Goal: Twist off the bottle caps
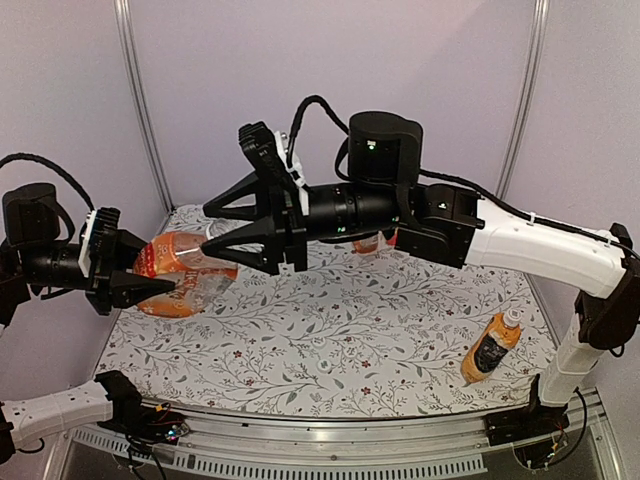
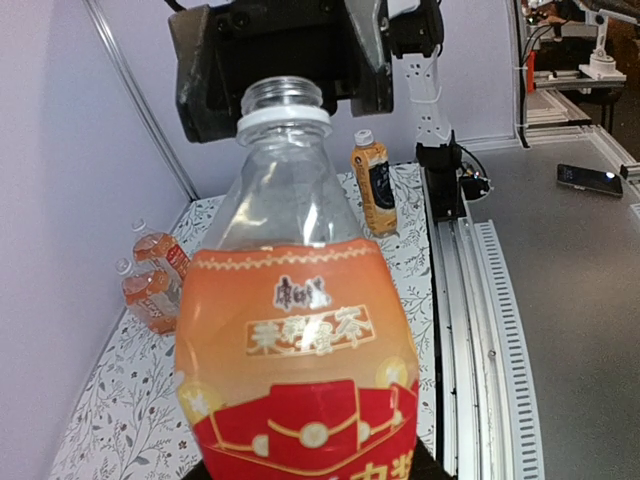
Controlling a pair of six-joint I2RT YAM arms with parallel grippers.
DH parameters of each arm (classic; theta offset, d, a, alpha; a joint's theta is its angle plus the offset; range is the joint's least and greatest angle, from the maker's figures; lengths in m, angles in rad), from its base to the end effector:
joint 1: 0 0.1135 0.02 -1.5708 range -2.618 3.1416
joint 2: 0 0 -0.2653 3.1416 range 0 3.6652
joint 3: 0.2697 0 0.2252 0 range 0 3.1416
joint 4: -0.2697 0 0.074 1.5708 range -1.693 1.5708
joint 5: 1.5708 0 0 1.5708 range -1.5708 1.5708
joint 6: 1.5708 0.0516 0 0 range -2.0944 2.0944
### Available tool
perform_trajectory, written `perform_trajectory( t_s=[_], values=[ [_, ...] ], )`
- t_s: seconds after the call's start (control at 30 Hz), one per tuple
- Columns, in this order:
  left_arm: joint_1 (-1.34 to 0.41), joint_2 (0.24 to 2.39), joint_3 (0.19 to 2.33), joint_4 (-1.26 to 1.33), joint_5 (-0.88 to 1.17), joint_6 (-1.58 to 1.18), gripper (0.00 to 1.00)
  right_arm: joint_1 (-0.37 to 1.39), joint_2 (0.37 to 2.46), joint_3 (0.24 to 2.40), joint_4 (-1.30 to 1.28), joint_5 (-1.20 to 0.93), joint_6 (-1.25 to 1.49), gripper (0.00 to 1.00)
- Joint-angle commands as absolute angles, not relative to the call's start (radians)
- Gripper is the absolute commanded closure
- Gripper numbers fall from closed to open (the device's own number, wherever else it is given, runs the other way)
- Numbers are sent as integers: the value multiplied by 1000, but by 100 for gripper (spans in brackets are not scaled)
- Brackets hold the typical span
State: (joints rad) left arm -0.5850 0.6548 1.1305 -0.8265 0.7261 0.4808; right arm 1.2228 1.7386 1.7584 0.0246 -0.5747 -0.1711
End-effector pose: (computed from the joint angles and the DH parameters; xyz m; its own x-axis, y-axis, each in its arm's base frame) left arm 0.0484 -0.0732 0.3891 0.1774 0.2973 -0.9382 0.9595 0.1597 0.2320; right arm 0.1091 0.3831 0.4446 0.1808 0.0793 -0.9803 -0.9574 -0.2139 -0.1939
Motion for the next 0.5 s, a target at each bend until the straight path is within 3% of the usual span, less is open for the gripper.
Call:
perform_trajectory(
  t_s=[0.0,0.33,0.47],
  values=[
    [-574,661,1151,-829,735,483,75,1222,1759,1745,0,-536,-178,45],
    [-574,661,1152,-828,737,486,75,1216,1781,1764,-59,-522,-191,53],
    [-574,660,1146,-829,733,486,75,1213,1786,1774,-64,-557,-183,71]
  ],
)
